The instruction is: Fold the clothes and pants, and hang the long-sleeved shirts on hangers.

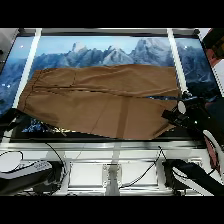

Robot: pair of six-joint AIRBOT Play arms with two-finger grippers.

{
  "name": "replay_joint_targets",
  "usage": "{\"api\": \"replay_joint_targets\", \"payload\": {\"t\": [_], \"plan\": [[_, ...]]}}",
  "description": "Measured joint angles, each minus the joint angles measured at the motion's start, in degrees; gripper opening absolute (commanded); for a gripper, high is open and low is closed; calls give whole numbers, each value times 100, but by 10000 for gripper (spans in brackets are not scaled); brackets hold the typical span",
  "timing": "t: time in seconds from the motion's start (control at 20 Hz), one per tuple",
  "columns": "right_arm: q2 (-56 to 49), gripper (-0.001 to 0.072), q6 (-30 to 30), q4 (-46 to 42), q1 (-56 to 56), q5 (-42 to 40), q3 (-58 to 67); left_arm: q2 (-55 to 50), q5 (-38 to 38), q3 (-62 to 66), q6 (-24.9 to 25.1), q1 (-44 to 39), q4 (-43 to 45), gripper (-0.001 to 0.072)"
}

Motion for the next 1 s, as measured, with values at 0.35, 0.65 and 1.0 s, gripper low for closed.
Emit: {"api": "replay_joint_targets", "payload": {"t": [0.35, 0.65, 1.0], "plan": [[7, 8, 13, 17, 0, -195, 2, -662, 839, -116, 920, -400, -990, 187], [328, 8, 13, -109, 0, -376, 354, -599, 1025, -59, 1266, -555, -1128, 26], [855, 8, 13, -254, 0, -474, 1215, 737, 752, 192, 713, -483, -774, 20]]}}
